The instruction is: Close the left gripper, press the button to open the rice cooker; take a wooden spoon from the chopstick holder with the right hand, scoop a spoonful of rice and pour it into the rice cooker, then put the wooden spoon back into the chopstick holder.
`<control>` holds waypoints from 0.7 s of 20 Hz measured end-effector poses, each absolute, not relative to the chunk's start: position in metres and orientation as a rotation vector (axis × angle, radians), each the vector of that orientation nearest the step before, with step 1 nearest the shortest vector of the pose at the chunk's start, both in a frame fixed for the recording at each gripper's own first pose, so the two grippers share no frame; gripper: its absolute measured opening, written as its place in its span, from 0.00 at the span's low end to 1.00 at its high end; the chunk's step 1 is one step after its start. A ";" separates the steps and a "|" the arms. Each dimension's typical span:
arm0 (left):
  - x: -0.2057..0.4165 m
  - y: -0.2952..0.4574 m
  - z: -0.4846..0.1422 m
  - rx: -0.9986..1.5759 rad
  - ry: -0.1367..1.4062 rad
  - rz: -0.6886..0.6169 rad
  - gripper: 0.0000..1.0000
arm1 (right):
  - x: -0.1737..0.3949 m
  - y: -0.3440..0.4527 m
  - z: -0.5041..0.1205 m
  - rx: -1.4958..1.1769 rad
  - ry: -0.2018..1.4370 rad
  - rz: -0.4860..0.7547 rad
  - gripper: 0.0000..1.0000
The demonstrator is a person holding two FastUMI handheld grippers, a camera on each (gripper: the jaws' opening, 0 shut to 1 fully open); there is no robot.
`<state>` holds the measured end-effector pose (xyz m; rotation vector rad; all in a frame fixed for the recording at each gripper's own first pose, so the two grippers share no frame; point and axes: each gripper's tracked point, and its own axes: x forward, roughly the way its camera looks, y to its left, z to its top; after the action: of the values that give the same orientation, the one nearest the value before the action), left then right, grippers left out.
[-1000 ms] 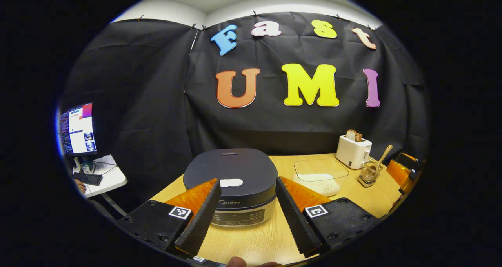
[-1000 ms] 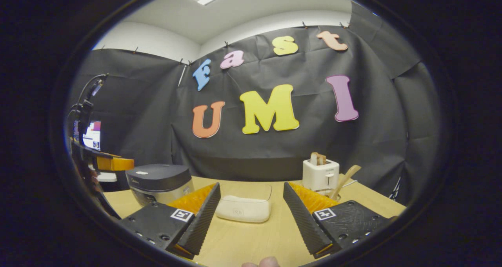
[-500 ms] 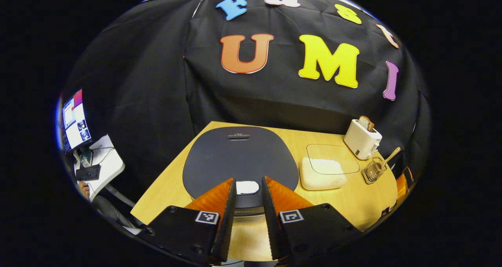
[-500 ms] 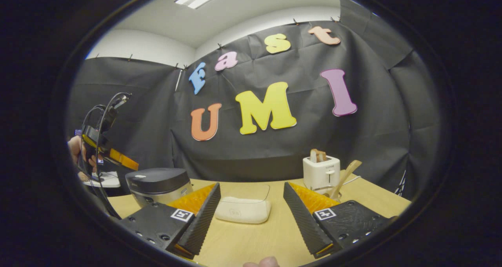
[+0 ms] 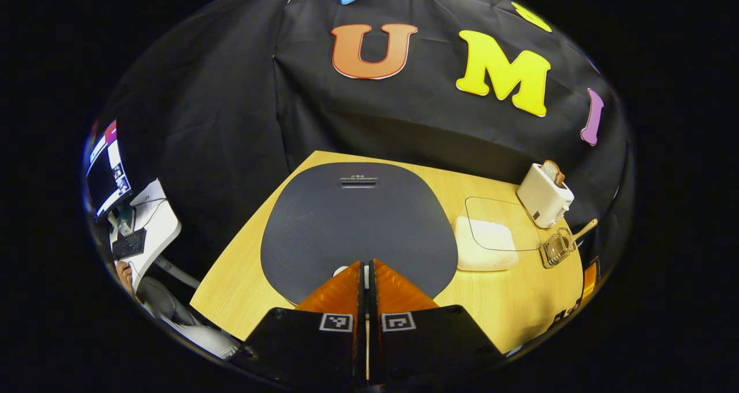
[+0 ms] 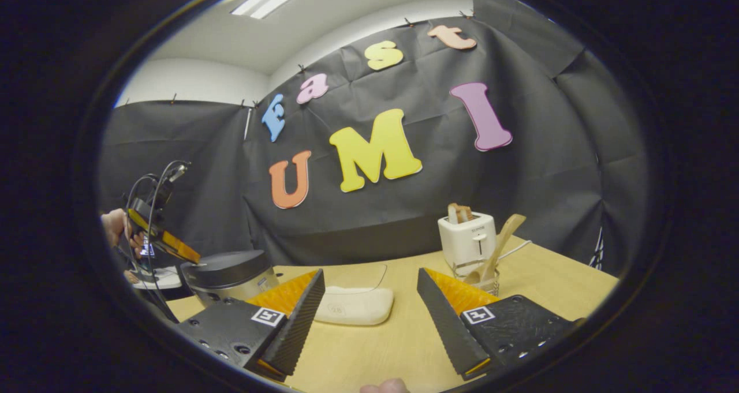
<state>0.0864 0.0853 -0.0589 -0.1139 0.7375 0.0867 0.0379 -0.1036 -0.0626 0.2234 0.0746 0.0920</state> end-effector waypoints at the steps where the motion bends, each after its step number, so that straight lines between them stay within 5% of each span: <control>1: 0.089 0.086 -0.058 -0.105 0.729 0.092 0.04 | 0.040 -0.105 -0.066 0.235 0.080 0.096 0.95; 14: 0.093 0.089 -0.046 -0.165 0.677 0.101 0.03 | 0.028 -0.125 -0.052 0.178 0.005 0.044 0.95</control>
<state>0.0927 0.0887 -0.0458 -0.1651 0.6768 0.1005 0.0284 -0.1246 -0.0518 0.1783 0.0049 0.0443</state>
